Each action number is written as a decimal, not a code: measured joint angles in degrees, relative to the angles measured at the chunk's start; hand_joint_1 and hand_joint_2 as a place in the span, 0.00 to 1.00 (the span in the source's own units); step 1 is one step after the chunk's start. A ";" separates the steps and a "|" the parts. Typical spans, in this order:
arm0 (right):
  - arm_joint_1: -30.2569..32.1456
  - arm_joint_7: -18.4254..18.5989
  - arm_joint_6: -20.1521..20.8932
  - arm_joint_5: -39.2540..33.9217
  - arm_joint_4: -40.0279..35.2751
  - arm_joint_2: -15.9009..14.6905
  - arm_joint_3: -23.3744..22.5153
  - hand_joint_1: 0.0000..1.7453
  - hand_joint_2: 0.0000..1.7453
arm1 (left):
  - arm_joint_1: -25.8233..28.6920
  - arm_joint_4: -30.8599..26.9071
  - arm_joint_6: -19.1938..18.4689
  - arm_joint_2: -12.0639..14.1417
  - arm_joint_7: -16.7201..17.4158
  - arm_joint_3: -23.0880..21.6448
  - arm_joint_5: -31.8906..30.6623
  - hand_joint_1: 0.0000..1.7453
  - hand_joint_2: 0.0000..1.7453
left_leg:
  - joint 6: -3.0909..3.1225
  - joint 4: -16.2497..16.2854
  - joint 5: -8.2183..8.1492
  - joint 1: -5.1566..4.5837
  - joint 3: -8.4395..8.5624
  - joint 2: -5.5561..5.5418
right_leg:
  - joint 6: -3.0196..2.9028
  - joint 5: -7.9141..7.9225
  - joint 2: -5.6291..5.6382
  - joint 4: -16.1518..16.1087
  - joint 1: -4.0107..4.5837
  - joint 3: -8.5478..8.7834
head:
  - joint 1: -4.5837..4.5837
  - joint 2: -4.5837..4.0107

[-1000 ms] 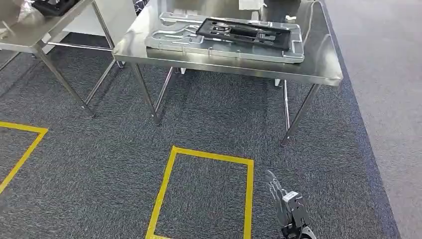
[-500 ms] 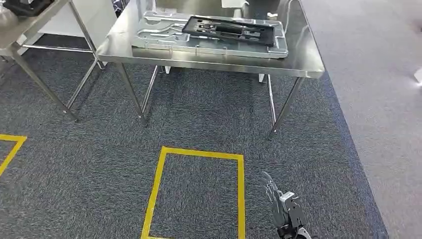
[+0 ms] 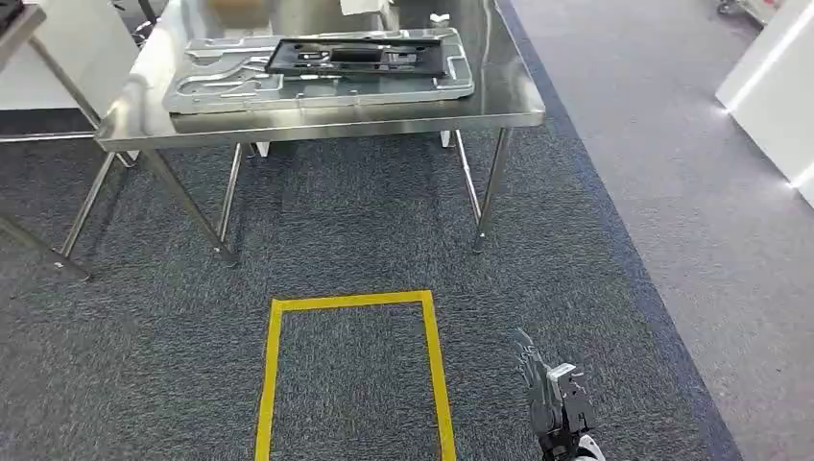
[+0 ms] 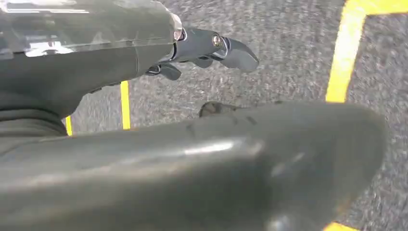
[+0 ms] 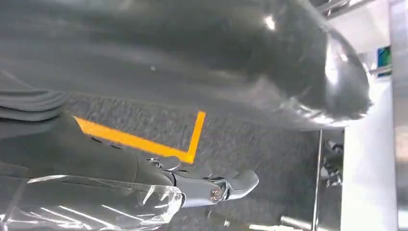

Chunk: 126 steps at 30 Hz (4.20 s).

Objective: Take the parts from the cabinet and place them on the table.

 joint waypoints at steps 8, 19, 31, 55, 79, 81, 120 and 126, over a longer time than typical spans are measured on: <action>0.36 0.17 -2.14 1.63 -0.15 0.33 -0.52 0.00 1.00 | -0.40 0.00 -0.22 0.33 0.22 -0.22 -0.33 0.00 0.00 | 2.47 -8.84 2.79 0.38 3.48 -2.25 | 2.64 -1.36 -1.60 2.61 -0.11 -2.04 | 0.04 0.00; 2.38 0.44 -2.19 3.15 -4.07 1.44 -1.68 0.00 1.00 | -0.17 0.00 -0.52 0.42 0.04 -1.60 -1.03 0.00 0.00 | 1.09 -8.66 1.54 -0.29 4.18 4.72 | 2.07 0.27 -7.78 0.23 0.19 -1.06 | 0.02 0.00; 4.61 0.46 -1.99 3.15 -5.55 2.69 -3.43 0.00 1.00 | -0.21 0.00 -0.48 0.64 0.31 -2.10 -0.92 0.00 0.00 | 0.11 -2.73 0.83 0.14 1.36 -0.44 | 0.42 0.59 0.17 0.20 -0.21 -0.86 | 0.02 0.00; 5.59 -0.87 0.07 4.20 -4.76 3.24 -4.22 0.00 1.00 | 0.54 0.02 1.53 0.68 1.62 -2.47 1.86 0.00 0.00 | 0.11 -1.73 -3.72 -0.06 2.22 1.86 | 0.08 1.09 -4.89 -0.82 -0.15 -0.70 | -0.02 0.00; -1.42 -7.10 -0.20 -2.21 7.30 1.09 -0.83 0.00 1.00 | 1.04 0.00 3.89 0.59 2.47 -2.03 3.23 0.00 0.00 | 1.76 -8.55 0.81 -0.69 5.41 6.73 | 2.19 1.34 -10.38 0.52 0.42 -1.81 | 0.04 0.00; -1.77 -7.28 -0.33 -2.47 8.00 0.96 -0.81 0.00 1.00 | 0.87 0.00 3.98 0.57 2.89 -2.03 3.21 0.00 0.00 | 1.31 -8.66 0.62 -0.58 5.71 7.81 | 1.80 1.21 -8.72 0.71 0.71 -2.18 | 0.04 0.00; 1.41 -8.59 -2.64 -4.68 17.99 5.40 -1.33 0.00 1.00 | 1.79 0.39 4.44 3.30 -1.00 -2.71 3.85 0.00 0.00 | 0.05 9.71 -7.05 -0.11 -2.77 0.60 | -0.23 1.37 -1.49 -0.18 0.19 -0.98 | 0.02 0.00; -0.36 -10.91 -3.80 -4.59 22.68 7.89 -0.28 0.00 1.00 | 3.50 1.64 6.01 5.27 -0.11 -1.46 5.73 0.00 0.00 | 0.35 -7.29 1.93 0.20 3.32 -3.35 | 1.25 0.75 2.94 1.13 -0.05 -1.41 | 0.02 0.00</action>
